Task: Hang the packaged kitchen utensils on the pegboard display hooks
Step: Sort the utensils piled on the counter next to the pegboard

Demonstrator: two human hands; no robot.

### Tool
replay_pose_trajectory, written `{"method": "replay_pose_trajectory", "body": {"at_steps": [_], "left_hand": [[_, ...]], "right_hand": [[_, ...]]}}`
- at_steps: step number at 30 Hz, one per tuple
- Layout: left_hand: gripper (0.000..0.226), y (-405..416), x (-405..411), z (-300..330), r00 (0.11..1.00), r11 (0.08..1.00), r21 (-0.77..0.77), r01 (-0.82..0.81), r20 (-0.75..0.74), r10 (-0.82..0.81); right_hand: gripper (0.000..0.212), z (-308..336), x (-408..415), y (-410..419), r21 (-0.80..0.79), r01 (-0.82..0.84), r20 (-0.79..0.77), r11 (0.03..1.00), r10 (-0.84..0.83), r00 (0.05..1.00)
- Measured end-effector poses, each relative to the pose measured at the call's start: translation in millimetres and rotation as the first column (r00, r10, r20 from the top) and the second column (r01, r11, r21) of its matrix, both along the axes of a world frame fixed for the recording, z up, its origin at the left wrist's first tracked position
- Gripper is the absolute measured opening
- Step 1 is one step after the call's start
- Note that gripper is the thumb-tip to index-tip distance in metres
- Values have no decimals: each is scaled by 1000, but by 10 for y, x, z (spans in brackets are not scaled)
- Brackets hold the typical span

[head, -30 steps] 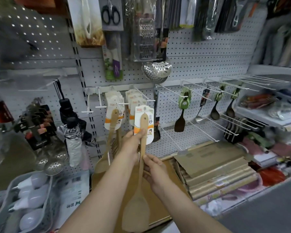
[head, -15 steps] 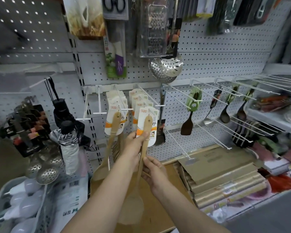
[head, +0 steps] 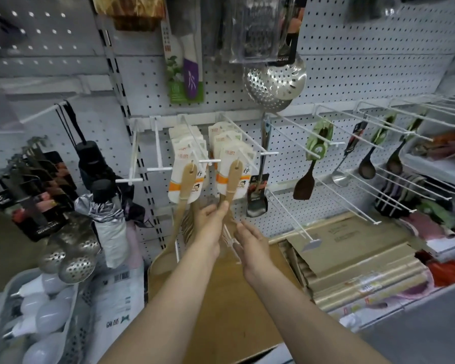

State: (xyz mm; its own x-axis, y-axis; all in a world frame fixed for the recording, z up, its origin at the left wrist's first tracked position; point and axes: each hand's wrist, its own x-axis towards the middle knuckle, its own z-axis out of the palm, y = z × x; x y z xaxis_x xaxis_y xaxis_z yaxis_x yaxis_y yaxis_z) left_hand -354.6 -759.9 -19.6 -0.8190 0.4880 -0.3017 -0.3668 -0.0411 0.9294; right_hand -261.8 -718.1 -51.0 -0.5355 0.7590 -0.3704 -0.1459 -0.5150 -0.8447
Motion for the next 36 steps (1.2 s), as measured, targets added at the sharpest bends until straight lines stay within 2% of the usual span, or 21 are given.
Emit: {"method": "replay_pose_trajectory", "body": {"at_steps": [4,6,10,15,19,23,26,28,30,33,36], "left_hand": [[12,-331,167,-63,998,1000,-29,-12,67,14],[9,-511,262,-55,992,1000,7,-21,128,20],[25,-965,449,-88,969,996,69,-59,242,41],[10,-1634,621,-182,929,978,66,-197,332,165],[28,-2321,616,-245,890,947,15,-320,347,295],[47,-3125,530,-252,829,890,-6,-456,361,428],[33,-3716,410,-227,797,855,12,-518,369,478],[40,-4123,325,-200,774,830,3,-558,361,519],[28,-4570,241,-152,759,811,10,-585,361,542],[23,-5333,84,-141,733,779,35,-625,368,572],[20,-6202,-75,-140,682,720,28,-693,350,642]], "right_hand": [[22,-76,12,-110,20,-19,32,1000,18,999],[20,-54,19,-194,43,-57,38,997,56,998],[20,-20,95,-497,68,-165,75,984,160,984],[19,-73,184,-1046,58,-336,171,940,322,931],[11,-79,107,-1554,3,-428,242,904,414,877],[24,-1,-103,-2245,-14,-583,264,812,565,781],[46,71,-263,-2861,-15,-675,271,738,652,708],[46,110,-402,-3279,-23,-707,263,707,687,678],[49,155,-562,-3728,-23,-737,265,675,715,647],[33,159,-841,-4485,-18,-754,268,657,729,630],[48,77,-1126,-5350,-26,-793,246,609,773,585]]}}
